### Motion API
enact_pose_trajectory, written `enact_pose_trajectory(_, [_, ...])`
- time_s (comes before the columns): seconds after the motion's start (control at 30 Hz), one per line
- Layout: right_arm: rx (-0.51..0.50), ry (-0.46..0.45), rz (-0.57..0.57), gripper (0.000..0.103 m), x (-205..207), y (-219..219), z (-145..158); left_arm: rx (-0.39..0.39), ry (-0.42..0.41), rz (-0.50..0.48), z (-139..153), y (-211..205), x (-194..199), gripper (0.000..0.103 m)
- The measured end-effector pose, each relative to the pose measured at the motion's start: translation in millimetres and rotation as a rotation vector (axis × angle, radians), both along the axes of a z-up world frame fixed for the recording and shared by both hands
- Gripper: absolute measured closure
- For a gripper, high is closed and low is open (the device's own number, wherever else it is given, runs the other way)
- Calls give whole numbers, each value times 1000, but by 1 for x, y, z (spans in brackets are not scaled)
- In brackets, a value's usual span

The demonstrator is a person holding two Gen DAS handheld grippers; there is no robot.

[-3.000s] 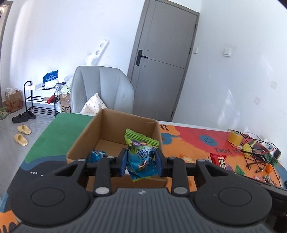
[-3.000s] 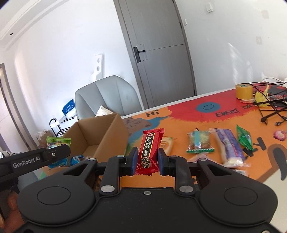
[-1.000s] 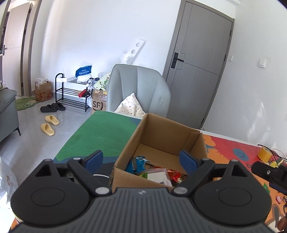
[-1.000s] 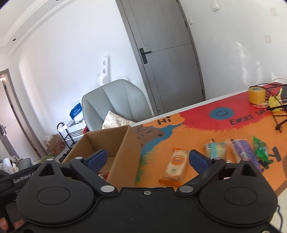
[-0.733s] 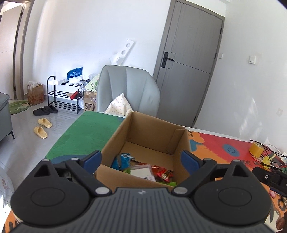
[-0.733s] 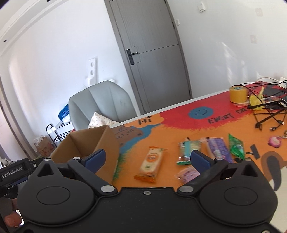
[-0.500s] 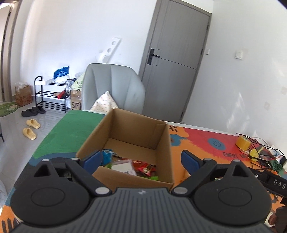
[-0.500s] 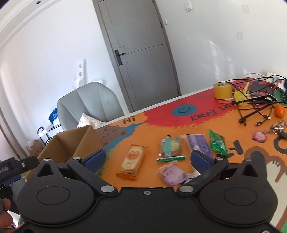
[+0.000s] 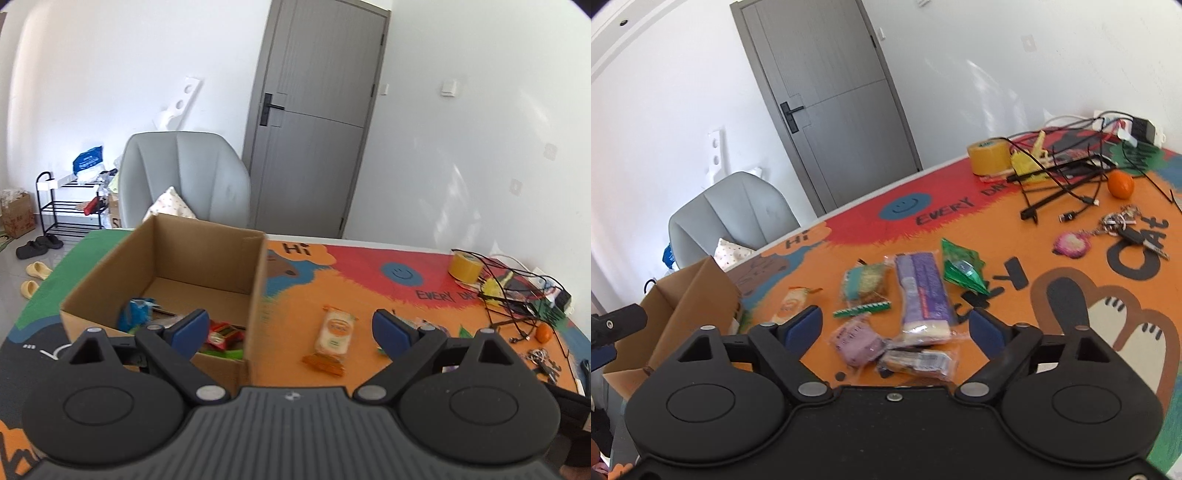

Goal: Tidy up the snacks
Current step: 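Grasp the purple sesame cake pack with the left gripper while the right grasps the clear biscuit pack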

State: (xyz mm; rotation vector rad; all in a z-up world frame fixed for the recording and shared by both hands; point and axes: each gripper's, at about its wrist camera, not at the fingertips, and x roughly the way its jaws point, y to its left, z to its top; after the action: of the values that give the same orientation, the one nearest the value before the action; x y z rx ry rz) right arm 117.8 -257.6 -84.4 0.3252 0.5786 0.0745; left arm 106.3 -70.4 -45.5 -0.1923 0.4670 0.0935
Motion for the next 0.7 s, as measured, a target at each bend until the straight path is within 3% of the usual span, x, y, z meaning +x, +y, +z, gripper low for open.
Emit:
enact_pose_trajectory(0.47, [-13,57,-1,34,20,-1,-30,-8,59,-37,-26,-38,20,11])
enact_pose_trajectory(0.57, [-8,58,2,45,25,-1,-33,-2,72,-38,-33,-42,23,11])
enact_pose_trajectory(0.7, [3,57,9,53,30,-1,-36,5,95,-34,-40,-44,26,11])
